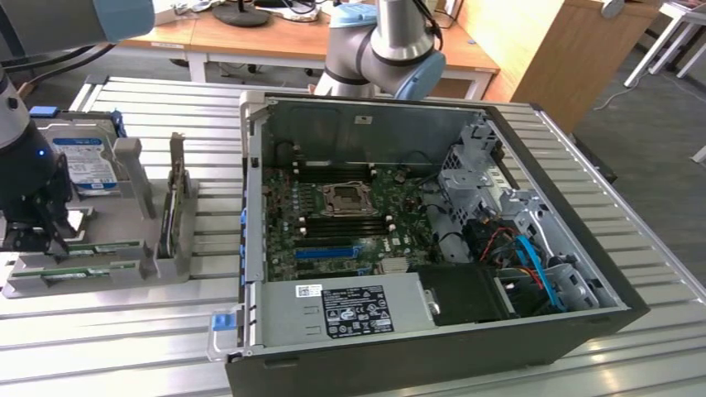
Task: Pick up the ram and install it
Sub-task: 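Pick up the ram and move it above insertion slot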
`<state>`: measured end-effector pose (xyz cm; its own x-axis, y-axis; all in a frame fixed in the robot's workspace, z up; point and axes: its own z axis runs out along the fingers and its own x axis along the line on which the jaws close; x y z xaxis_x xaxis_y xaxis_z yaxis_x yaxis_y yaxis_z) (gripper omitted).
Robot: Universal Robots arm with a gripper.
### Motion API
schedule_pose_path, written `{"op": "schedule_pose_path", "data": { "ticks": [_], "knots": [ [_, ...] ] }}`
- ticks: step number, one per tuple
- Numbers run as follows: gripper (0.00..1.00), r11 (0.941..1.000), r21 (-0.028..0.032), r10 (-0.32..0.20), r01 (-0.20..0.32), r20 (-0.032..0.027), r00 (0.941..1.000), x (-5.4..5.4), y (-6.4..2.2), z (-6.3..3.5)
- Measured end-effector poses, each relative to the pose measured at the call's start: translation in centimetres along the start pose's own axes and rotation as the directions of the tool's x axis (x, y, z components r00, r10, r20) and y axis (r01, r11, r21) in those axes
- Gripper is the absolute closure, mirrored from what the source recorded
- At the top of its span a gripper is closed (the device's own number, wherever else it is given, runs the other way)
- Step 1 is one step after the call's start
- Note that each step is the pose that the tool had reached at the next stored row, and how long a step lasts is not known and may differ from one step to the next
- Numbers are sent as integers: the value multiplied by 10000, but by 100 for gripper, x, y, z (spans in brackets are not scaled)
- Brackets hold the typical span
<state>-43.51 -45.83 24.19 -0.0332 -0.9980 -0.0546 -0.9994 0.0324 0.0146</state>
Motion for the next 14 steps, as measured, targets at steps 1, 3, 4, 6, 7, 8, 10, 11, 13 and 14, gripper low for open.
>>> {"op": "schedule_pose_path", "data": {
  "ticks": [1, 3, 4, 6, 7, 8, 10, 11, 13, 14],
  "knots": [
    [70, 10000, 0, 0, 0, -1, 10000, 10, 0, -1],
    [70, 10000, 0, 0, 0, 0, 10000, 29, -1, -2],
    [70, 10000, 0, 0, 0, 0, 10000, 36, -1, -2],
    [70, 10000, -1, 1, -1, 0, 10000, 39, -1, -2],
    [70, 10000, 0, 1, -1, 0, 10000, 39, -1, -2],
    [70, 10000, 1, 2, -2, 0, 10000, 39, -1, -2],
    [70, 10000, 0, 0, 0, 0, 10000, 40, -1, -3],
    [70, 10000, 0, 0, 0, 0, 10000, 40, -1, -2],
    [70, 10000, 0, 0, 0, 0, 10000, 41, -1, 3],
    [70, 10000, 2, 0, 0, 1, 10000, 41, -1, 10]
  ]
}}
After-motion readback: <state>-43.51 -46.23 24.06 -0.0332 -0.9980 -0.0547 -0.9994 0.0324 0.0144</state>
